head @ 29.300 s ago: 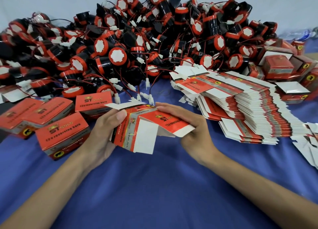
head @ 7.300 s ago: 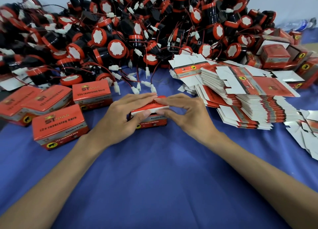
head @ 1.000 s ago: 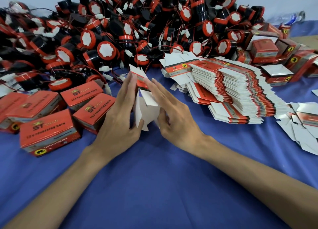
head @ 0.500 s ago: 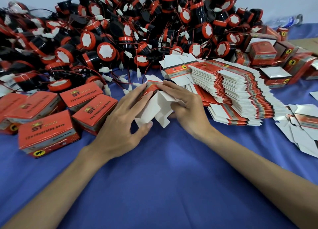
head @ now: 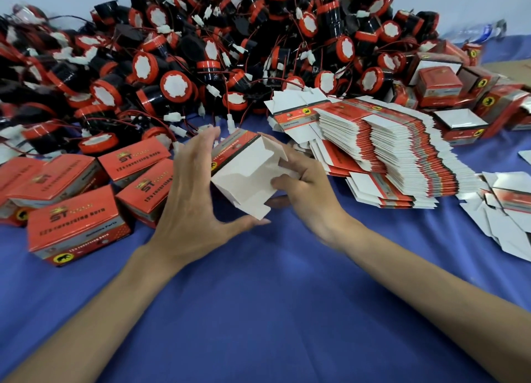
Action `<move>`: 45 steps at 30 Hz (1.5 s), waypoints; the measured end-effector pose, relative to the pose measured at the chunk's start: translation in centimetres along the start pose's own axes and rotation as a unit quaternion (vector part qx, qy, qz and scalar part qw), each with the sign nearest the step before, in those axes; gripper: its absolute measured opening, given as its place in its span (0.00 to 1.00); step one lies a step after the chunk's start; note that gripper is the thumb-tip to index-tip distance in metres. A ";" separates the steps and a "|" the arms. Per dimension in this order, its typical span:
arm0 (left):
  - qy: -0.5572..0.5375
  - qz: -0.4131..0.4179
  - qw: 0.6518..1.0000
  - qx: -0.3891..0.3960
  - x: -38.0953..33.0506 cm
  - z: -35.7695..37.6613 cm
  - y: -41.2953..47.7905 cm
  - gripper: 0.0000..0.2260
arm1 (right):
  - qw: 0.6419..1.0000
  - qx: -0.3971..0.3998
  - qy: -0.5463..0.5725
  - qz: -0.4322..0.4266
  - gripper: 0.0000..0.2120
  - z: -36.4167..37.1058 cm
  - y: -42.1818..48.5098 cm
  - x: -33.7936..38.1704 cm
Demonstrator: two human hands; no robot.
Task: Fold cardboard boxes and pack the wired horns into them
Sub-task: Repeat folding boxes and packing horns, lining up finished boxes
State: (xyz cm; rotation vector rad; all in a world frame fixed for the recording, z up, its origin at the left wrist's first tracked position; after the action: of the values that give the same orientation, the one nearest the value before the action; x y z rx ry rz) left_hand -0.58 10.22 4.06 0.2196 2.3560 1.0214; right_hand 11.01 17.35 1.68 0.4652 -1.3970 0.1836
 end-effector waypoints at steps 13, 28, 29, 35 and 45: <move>-0.065 0.041 0.996 -0.043 0.5 -0.4 -0.3 0.24 | 0.970 0.211 0.101 0.074 0.21 1.8 -0.8 -0.2; -0.094 0.034 0.994 -0.038 0.8 -0.3 -0.1 0.22 | 0.993 0.098 -0.048 -0.049 0.15 1.0 -0.7 1.1; -0.094 0.035 0.994 -0.040 0.8 -0.3 -0.1 0.22 | 0.993 0.096 -0.043 -0.048 0.15 1.0 -0.7 1.2; -0.092 0.039 0.994 -0.044 1.0 -0.2 -0.2 0.22 | 0.997 0.072 -0.023 -0.018 0.09 0.8 -0.7 1.1; -0.149 0.037 0.983 -0.105 1.3 -1.4 -0.2 0.17 | 0.985 0.169 -0.012 -0.037 0.14 1.2 -1.0 1.2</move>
State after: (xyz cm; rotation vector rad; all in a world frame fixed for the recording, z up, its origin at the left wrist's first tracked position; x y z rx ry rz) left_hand -2.43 9.63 4.14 0.3559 1.9693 1.1745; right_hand 10.53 15.79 2.79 0.8022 -1.3734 0.3590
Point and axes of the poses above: each hand's wrist, its own y-axis towards the middle knuckle, its own z-axis out of the palm, x = y × z, the point moved 9 cm from there along y, towards the middle knuckle, and after that the axes turned 8 degrees about -x, right-handed, at the moved point
